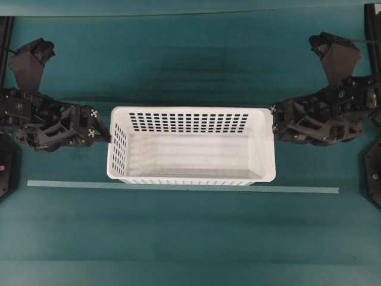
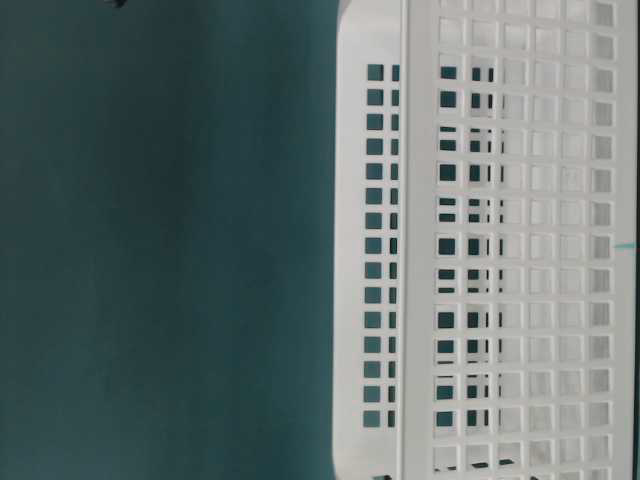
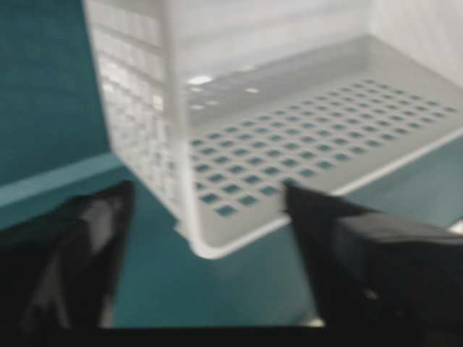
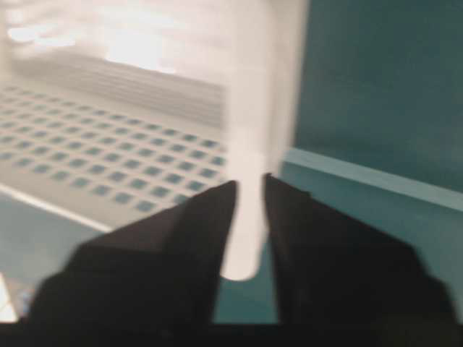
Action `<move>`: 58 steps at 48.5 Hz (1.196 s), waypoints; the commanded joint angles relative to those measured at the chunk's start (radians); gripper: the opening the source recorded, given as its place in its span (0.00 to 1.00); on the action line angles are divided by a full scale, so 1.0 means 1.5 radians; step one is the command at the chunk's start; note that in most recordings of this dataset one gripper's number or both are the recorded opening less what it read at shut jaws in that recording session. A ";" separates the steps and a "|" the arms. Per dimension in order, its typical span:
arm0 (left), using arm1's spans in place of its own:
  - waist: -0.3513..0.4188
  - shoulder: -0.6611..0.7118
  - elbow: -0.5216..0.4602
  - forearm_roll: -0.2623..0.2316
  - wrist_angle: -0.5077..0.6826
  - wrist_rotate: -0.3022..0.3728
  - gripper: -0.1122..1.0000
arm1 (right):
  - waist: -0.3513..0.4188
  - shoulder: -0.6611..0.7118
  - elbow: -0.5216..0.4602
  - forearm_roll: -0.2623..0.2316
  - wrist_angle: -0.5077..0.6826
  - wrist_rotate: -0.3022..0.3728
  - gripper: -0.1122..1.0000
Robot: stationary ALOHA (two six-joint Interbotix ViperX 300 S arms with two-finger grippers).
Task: Lift the white basket with both hands.
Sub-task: 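Lower both grippers onto the basket's end rims and close on them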
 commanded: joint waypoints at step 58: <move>-0.016 0.252 -0.038 0.004 -0.039 -0.004 0.82 | 0.016 0.264 -0.070 0.009 -0.001 0.040 0.91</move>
